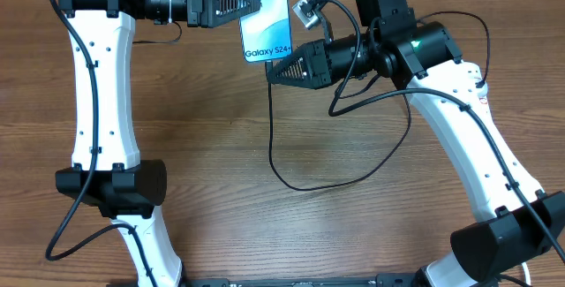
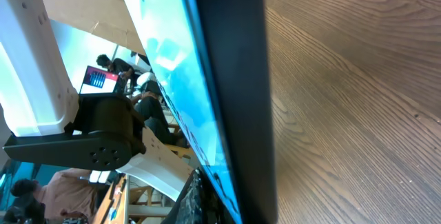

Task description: Plug charger to phone and switch on socket

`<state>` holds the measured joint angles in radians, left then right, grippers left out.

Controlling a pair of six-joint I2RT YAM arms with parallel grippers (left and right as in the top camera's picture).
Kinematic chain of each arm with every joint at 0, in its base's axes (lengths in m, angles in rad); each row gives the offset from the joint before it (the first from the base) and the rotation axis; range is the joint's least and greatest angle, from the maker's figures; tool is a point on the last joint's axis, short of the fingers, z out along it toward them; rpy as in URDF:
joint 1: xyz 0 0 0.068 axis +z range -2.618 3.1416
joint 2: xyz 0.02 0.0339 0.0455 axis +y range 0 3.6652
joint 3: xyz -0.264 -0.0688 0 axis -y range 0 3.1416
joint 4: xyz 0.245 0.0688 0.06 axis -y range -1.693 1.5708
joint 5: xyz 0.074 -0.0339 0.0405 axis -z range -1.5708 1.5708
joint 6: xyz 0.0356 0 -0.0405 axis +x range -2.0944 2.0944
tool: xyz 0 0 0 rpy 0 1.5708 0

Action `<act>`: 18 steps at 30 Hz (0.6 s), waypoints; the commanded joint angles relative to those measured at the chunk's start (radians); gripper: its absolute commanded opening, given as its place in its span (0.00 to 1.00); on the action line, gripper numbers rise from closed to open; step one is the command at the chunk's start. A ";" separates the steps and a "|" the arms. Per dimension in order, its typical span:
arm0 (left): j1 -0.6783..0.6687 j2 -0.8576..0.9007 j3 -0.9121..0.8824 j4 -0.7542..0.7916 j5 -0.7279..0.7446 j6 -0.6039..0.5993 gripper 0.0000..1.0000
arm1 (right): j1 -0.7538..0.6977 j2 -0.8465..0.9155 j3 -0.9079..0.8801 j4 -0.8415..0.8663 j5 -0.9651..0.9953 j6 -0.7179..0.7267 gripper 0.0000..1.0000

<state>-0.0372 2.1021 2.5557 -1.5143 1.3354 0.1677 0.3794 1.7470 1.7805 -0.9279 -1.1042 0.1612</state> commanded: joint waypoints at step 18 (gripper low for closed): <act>-0.023 -0.010 0.016 -0.066 -0.248 0.015 0.04 | -0.058 -0.039 0.022 -0.046 -0.008 0.019 0.78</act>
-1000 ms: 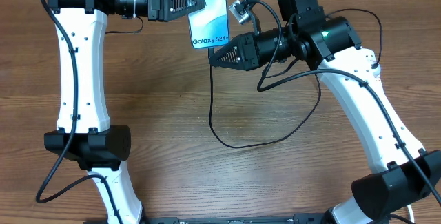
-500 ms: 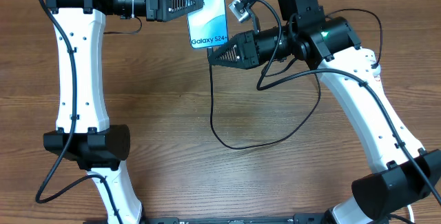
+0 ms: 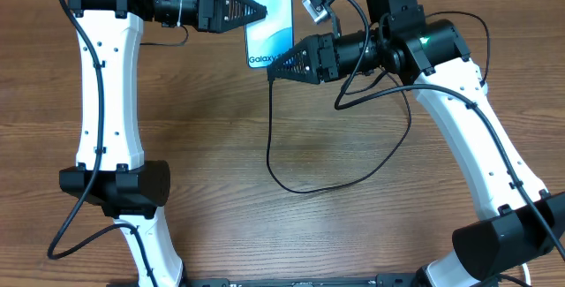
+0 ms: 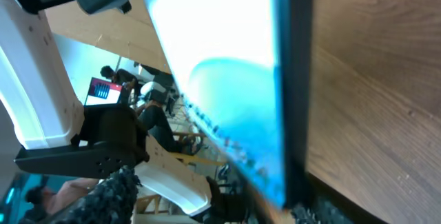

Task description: Plug charger to phone and switch on socket

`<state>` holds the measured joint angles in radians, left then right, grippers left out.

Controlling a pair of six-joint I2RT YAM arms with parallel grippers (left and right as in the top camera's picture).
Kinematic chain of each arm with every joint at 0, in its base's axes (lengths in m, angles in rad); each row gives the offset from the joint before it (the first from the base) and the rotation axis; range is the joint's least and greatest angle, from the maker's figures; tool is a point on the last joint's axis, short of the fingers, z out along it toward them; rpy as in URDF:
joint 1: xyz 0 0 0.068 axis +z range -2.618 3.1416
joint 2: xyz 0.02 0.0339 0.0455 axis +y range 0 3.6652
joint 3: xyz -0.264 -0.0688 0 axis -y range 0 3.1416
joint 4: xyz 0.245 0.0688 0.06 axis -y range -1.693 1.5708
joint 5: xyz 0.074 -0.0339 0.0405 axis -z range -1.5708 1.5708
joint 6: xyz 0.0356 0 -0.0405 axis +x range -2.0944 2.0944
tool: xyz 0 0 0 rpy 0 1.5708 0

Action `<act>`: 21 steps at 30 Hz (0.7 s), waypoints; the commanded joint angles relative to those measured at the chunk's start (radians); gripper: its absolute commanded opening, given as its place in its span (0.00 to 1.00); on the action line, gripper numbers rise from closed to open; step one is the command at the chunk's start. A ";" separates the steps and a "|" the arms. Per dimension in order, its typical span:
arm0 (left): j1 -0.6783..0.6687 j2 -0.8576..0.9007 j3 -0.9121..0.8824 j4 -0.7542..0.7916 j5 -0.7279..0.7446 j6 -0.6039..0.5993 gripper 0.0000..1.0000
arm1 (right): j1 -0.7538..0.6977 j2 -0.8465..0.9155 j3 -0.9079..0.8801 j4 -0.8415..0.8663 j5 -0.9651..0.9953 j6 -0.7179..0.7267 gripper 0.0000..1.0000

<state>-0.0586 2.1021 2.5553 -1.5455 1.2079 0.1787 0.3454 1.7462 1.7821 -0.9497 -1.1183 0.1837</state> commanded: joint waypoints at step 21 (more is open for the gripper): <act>-0.094 0.075 -0.501 0.300 -0.440 -0.240 0.04 | -0.134 -0.038 0.018 -0.422 0.700 0.070 1.00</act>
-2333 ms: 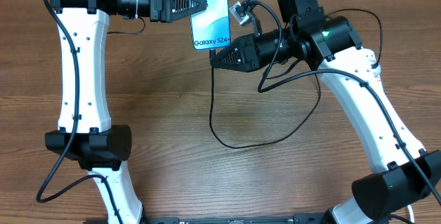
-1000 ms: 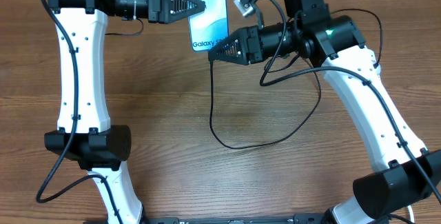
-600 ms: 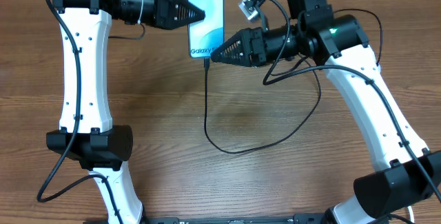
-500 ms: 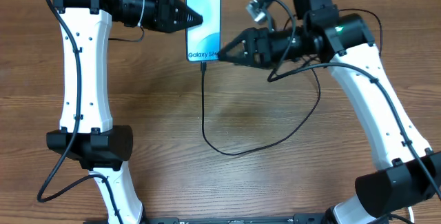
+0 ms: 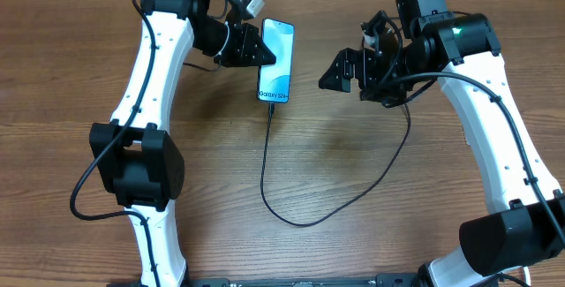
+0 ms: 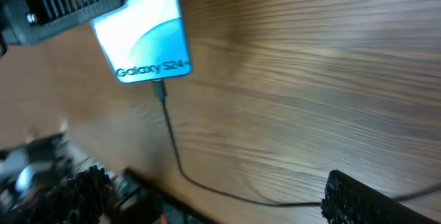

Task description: Plug charger to phone and switch on socket

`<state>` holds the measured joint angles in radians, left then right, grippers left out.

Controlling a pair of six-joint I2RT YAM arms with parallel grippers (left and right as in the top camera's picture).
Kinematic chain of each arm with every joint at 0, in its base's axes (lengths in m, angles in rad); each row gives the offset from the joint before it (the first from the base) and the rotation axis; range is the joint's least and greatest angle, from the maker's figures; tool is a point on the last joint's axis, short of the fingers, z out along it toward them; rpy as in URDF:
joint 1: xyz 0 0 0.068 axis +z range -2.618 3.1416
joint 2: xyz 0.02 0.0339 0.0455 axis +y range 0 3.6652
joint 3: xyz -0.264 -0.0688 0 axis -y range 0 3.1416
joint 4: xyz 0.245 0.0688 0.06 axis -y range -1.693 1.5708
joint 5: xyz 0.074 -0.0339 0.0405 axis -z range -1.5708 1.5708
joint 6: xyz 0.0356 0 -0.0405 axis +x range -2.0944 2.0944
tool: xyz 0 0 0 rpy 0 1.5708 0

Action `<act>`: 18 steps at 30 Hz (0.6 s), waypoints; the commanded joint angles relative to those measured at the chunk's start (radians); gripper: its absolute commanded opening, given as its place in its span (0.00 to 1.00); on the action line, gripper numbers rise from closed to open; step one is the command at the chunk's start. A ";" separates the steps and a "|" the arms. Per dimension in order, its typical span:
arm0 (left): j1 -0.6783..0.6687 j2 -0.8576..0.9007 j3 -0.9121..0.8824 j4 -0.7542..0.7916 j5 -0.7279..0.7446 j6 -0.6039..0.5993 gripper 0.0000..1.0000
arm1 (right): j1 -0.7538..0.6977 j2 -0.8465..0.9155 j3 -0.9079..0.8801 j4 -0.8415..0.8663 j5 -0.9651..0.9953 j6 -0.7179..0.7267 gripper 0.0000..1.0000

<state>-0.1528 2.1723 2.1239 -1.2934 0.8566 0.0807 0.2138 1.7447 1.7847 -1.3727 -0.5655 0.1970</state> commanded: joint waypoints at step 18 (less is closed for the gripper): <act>-0.019 0.016 -0.441 0.412 -0.017 -0.343 0.04 | -0.001 -0.033 0.001 0.002 0.214 0.098 1.00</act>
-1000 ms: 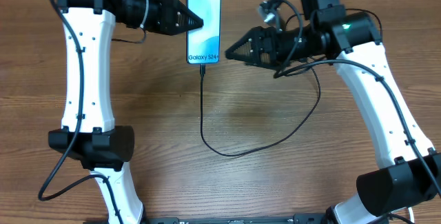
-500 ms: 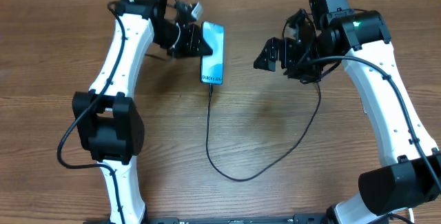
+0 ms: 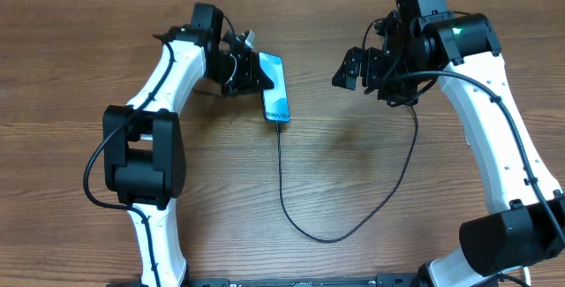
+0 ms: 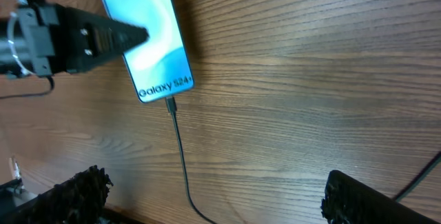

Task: Plug charger to phone and switch on socket
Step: 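Lower the phone flat onto the table with the left gripper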

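Note:
The phone [image 3: 274, 99] with a lit blue screen is low over the wooden table [image 3: 177, 225], left of centre. My left gripper [image 3: 253, 73] is shut on its far left edge. In the right wrist view the phone [image 4: 150, 38] shows the left gripper's dark fingers [image 4: 103, 34] over its side. The black charger cable [image 3: 305, 225] is plugged into the phone's lower end [image 4: 170, 104], loops across the table and runs up to the right. My right gripper [image 3: 347, 69] hangs open and empty to the phone's right, its fingertips [image 4: 76, 193] wide apart. No socket is in view.
The cable's loop [image 3: 388, 190] lies across the table's middle and passes under the right arm [image 3: 481, 146]. The left arm [image 3: 141, 146] bends over the table's left side.
The left gripper has moved the phone a little nearer and to the right, with the arm folded lower. The cable's loop has shifted right. The right gripper has stayed open and almost still.
At first the left gripper held the phone high at the back while the right gripper was shut at its lower end by the cable. Then the right gripper was open and away to the right, the cable plugged in. Now the phone is lower, still gripped.

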`<state>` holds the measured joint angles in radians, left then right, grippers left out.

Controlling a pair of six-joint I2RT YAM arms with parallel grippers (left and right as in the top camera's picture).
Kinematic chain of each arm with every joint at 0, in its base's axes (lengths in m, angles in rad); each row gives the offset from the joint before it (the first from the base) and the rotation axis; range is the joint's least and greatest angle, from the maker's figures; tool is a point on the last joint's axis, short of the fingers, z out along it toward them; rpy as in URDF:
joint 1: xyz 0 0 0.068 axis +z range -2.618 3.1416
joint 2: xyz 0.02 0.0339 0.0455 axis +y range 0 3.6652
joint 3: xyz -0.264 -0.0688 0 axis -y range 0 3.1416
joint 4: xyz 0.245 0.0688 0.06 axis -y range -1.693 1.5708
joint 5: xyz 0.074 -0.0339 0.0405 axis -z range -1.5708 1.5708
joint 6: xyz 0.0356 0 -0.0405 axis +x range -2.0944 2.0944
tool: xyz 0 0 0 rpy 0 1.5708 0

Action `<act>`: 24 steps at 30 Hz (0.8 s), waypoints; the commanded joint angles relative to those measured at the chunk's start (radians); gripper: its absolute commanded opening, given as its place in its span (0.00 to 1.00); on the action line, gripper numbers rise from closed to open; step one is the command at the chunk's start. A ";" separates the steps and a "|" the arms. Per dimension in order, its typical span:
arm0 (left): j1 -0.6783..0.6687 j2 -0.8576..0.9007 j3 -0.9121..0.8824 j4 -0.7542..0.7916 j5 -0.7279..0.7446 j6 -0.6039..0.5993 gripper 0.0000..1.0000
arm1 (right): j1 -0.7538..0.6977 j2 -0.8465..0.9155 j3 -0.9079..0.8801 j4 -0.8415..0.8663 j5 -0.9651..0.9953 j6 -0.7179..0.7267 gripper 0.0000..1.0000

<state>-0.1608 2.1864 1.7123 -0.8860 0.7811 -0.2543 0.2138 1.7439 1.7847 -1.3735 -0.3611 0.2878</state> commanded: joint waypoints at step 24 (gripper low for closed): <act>-0.026 0.002 -0.074 -0.050 -0.082 0.060 0.13 | -0.001 -0.033 0.001 -0.022 0.009 0.008 1.00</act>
<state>-0.1772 2.1887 1.6356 -0.9318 0.6971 -0.2291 0.2138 1.7439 1.7847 -1.3937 -0.3588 0.2886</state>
